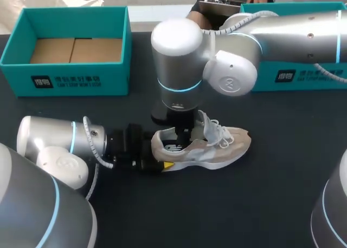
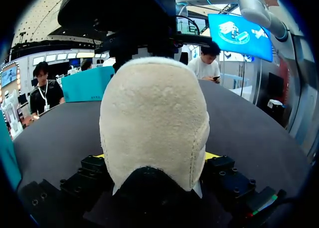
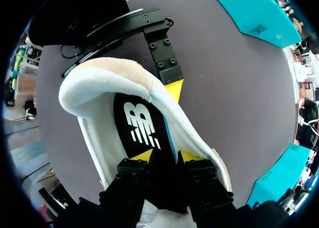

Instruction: Take the shoe out of the shoebox, open the shoe tongue, remove and reinsert the insole, then place the shoe into the shoebox

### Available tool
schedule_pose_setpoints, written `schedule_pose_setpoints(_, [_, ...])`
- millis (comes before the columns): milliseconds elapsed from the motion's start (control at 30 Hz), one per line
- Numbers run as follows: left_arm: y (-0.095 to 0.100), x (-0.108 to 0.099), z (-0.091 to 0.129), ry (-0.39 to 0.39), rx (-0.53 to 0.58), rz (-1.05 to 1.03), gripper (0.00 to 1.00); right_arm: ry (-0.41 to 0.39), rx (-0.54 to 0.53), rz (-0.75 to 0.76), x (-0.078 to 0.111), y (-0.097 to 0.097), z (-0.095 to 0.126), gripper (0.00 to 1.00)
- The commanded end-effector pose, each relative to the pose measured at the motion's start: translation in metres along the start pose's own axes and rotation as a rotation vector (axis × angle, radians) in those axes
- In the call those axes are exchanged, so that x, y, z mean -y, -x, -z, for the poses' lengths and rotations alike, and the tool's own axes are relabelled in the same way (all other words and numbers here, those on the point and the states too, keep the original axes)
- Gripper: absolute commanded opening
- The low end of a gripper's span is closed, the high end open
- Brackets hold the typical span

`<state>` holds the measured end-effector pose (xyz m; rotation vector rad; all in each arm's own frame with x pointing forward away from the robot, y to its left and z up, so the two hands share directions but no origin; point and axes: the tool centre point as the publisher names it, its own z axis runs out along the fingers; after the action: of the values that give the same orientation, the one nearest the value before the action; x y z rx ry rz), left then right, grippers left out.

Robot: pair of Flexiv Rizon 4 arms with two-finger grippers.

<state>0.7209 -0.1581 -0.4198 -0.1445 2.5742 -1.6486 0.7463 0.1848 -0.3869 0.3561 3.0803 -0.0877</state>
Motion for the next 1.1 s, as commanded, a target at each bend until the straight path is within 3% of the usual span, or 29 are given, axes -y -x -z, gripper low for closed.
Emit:
schedule_pose_setpoints(33, [0.000, -0.002, 0.000, 0.003, -0.002, -0.002, 0.00, -0.012, -0.031, 0.007, -0.014, 0.000, -0.024, 0.31])
schedule_pose_setpoints(167, [0.000, -0.002, 0.000, 0.003, -0.002, -0.002, 0.00, -0.009, -0.059, -0.021, -0.014, -0.008, -0.033, 0.23])
schedule_pose_setpoints(233, [0.000, -0.002, 0.000, 0.003, -0.002, -0.002, 0.00, -0.019, -0.064, -0.033, -0.012, -0.012, -0.032, 0.00])
schedule_pose_setpoints(467, [0.000, -0.002, 0.000, 0.003, -0.002, -0.002, 0.00, 0.021, -0.022, -0.148, 0.004, -0.027, -0.009, 0.00])
schedule_pose_setpoints(667, [0.000, -0.002, 0.000, 0.003, -0.002, -0.002, 0.00, 0.053, 0.053, -0.244, 0.024, -0.034, 0.023, 0.00])
schedule_pose_setpoints(867, [0.000, -0.002, 0.000, 0.003, -0.002, -0.002, 0.00, 0.048, 0.146, -0.294, 0.041, -0.024, 0.054, 0.00])
schedule_pose_setpoints(1100, [0.000, -0.002, 0.000, 0.003, -0.002, -0.002, 0.00, 0.058, 0.201, -0.278, 0.039, -0.009, 0.074, 0.00])
